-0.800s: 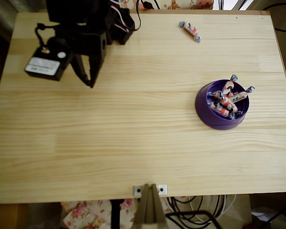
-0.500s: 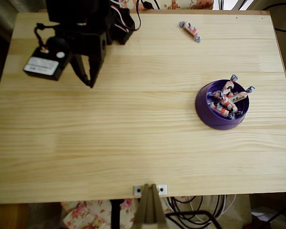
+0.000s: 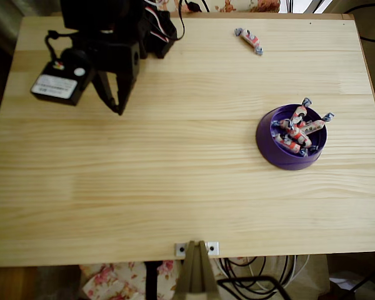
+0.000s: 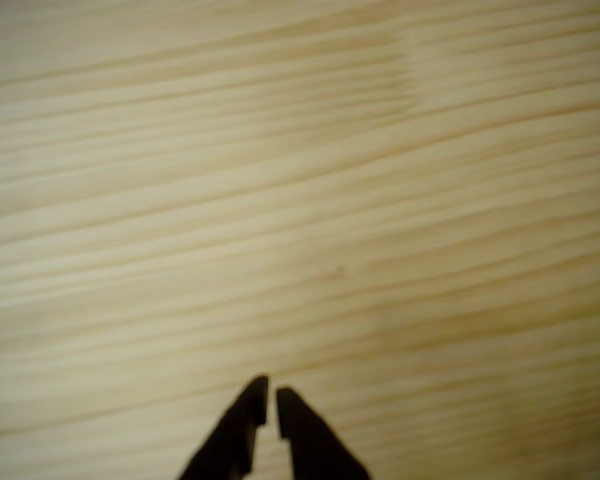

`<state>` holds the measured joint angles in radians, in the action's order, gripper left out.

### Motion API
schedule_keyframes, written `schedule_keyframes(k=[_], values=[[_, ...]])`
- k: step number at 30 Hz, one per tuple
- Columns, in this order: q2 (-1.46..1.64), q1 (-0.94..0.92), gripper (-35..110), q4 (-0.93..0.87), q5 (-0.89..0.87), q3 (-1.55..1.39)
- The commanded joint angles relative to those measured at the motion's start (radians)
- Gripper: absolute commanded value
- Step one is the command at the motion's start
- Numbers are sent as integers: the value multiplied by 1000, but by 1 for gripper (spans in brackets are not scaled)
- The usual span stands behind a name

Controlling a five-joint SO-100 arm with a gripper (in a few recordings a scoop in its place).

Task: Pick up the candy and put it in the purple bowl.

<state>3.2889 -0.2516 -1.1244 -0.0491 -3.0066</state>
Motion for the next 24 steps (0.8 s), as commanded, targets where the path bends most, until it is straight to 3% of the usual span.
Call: schedule_keyframes(k=[1, 24], values=[[11, -25, -1, 8, -17, 11], [11, -34, -1, -20, -55, 112]])
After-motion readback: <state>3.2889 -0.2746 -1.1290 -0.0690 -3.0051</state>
